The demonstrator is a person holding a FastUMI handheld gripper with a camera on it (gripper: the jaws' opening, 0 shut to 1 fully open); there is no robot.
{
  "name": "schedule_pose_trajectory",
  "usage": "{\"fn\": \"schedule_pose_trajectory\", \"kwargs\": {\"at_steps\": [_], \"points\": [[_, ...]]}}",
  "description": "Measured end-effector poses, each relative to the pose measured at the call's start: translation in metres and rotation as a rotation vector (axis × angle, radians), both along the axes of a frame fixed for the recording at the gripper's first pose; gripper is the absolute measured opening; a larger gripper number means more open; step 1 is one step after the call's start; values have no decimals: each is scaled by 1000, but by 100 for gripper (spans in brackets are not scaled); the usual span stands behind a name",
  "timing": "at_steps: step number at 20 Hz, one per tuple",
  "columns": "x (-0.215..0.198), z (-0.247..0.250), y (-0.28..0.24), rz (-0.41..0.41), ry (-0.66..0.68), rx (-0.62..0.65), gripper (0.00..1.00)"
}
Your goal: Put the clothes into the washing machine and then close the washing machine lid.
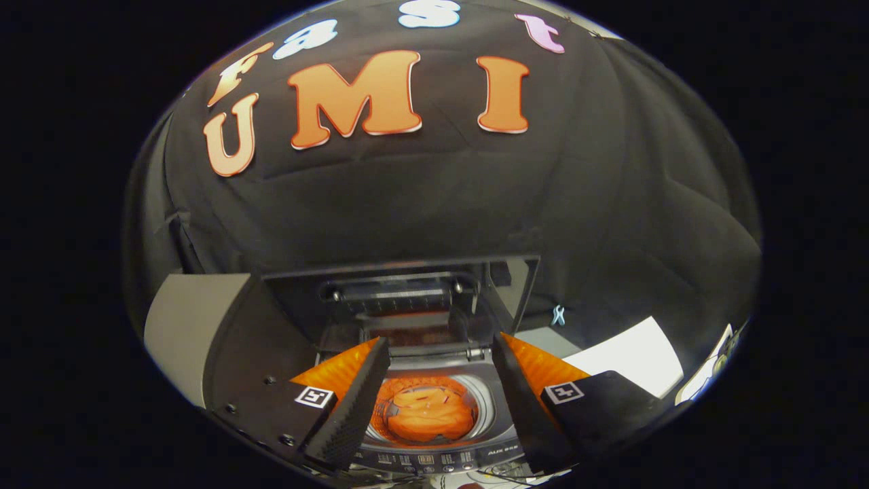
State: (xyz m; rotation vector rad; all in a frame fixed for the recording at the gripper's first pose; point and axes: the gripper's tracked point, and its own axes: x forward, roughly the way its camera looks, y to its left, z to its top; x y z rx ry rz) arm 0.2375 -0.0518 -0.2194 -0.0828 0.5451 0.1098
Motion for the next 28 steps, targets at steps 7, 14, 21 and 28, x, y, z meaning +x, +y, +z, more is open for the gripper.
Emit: {"fn": "schedule_pose_trajectory", "kwargs": {"at_steps": [7, 14, 21, 28], "points": [[52, 49, 47, 54, -123, -43, 97], [112, 52, 86, 84, -146, -27, 98], [156, -2, 94, 59, -23, -19, 98], [150, -50, 91, 59, 96, -56, 98]]}}
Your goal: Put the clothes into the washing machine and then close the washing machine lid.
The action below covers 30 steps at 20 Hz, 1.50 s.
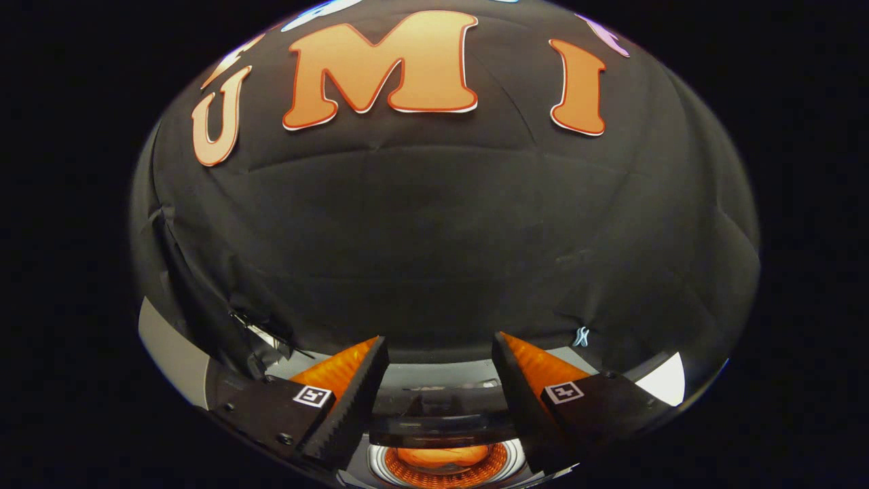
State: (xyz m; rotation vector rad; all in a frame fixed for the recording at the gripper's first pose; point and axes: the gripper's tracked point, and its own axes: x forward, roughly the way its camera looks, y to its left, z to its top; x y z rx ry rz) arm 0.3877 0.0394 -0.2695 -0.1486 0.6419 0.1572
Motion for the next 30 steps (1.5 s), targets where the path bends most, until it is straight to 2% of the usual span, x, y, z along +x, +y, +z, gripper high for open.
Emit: {"fn": "schedule_pose_trajectory", "kwargs": {"at_steps": [6, 21, 26, 30], "points": [[-13, 0, -2, -13, 14, 14, 98], [-98, -11, -17, -6, -10, 10, 99], [-149, -36, -32, -29, 56, -1, 98], [-195, -83, -38, -47, 164, 20, 98]]}}
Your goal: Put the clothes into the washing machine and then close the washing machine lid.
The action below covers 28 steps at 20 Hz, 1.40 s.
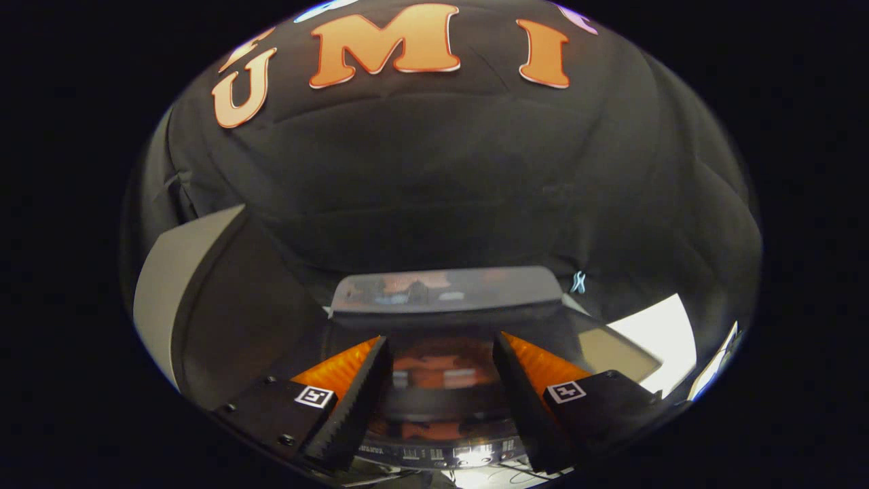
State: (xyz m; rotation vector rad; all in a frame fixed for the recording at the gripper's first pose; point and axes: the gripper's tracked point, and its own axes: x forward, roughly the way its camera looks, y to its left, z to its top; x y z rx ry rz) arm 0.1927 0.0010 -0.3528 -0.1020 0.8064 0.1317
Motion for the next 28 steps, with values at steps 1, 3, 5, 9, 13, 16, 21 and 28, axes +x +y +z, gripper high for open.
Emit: {"fn": "schedule_pose_trajectory", "kwargs": {"at_steps": [1, 3, 5, 9, 13, 16, 21, 28], "points": [[-8, -11, -2, -2, 23, -6, 98], [-19, -24, -6, -6, 55, -4, 98], [-23, -28, -8, -16, 63, 1, 98], [-20, -12, -27, -35, 35, -9, 98], [-8, 18, -47, -53, -30, -25, 98], [1, 52, -57, -65, -89, -6, 98], [16, 105, -70, -77, -189, 15, 98], [19, 185, -72, -72, -312, 69, 97]]}}
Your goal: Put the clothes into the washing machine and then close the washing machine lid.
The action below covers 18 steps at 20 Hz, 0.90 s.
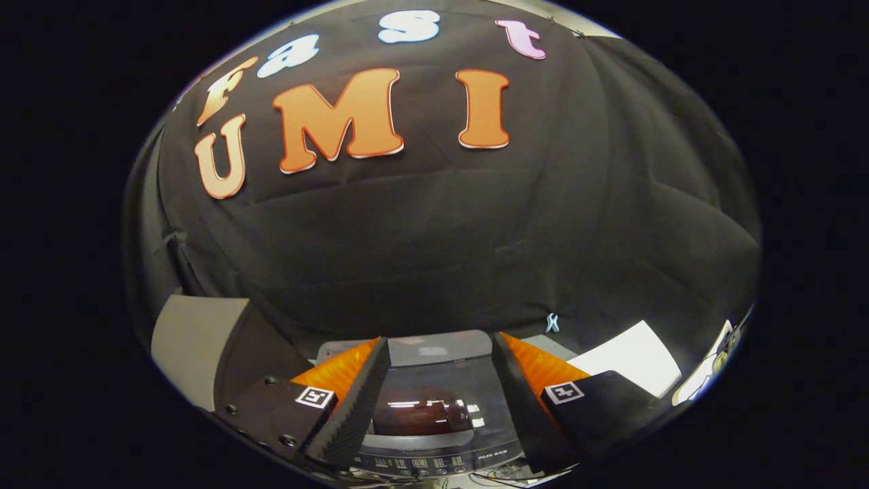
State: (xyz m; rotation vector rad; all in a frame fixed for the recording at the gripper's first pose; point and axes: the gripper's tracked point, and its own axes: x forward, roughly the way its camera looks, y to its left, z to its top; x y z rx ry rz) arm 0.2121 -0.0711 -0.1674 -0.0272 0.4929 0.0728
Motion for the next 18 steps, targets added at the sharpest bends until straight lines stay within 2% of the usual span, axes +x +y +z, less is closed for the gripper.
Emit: {"fn": "schedule_pose_trajectory", "kwargs": {"at_steps": [9, 14, 18], "points": [[-7, 143, 5, 35, -265, 13, 97], [-18, 196, -1, 41, -369, -35, 97], [-23, 212, 2, 49, -416, -39, 97]]}}
